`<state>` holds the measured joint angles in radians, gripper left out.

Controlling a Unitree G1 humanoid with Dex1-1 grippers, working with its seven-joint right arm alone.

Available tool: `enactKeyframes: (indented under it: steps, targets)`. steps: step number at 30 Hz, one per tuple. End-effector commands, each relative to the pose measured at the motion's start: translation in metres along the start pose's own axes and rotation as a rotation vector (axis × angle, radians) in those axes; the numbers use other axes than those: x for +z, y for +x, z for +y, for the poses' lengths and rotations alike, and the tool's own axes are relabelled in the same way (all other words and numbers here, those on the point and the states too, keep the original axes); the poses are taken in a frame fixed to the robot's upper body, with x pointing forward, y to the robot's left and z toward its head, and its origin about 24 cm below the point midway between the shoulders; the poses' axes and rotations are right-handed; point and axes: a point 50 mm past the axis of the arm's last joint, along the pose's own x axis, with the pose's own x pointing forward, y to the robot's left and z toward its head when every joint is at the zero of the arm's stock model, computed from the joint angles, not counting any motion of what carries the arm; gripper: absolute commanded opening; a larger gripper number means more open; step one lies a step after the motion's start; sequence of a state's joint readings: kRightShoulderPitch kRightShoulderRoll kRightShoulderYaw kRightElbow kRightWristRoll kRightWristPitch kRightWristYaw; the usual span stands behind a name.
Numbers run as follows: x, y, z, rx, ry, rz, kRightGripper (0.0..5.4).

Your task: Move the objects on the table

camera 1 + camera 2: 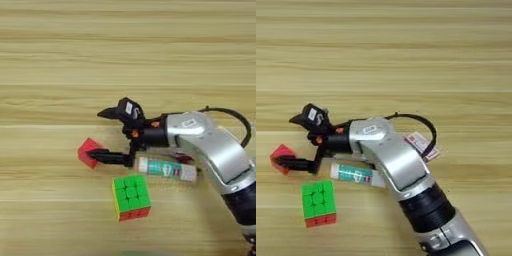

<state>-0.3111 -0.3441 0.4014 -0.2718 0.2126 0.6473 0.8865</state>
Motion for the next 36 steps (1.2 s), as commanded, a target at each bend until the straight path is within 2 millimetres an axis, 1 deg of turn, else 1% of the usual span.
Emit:
enactKeyframes:
  steps: [1, 6, 10, 15, 16, 18, 20, 23, 25, 26, 36]
  targets:
    - [0.011, 0.011, -0.006, -0.06, -0.087, -0.006, 5.37]
    - [0.006, 0.026, -0.002, -0.054, -0.089, 0.023, 5.37]
    - [0.002, 0.038, -0.004, -0.067, -0.094, 0.045, 5.37]
    - [0.001, 0.048, -0.001, -0.065, -0.105, 0.05, 5.37]
    - [0.0, 0.049, -0.001, -0.063, -0.108, 0.051, 5.17]
    - [-0.001, 0.05, -0.001, -0.065, -0.111, 0.053, 5.04]
    - [-0.001, 0.051, -0.001, -0.071, -0.109, 0.055, 4.76]
    - [-0.003, 0.051, -0.003, -0.08, -0.108, 0.057, 4.55]
    - [-0.003, 0.05, -0.004, -0.087, -0.109, 0.058, 4.32]
    - [-0.004, 0.05, -0.005, -0.091, -0.109, 0.059, 4.32]
    - [-0.003, 0.05, -0.008, -0.111, -0.11, 0.058, 3.1]
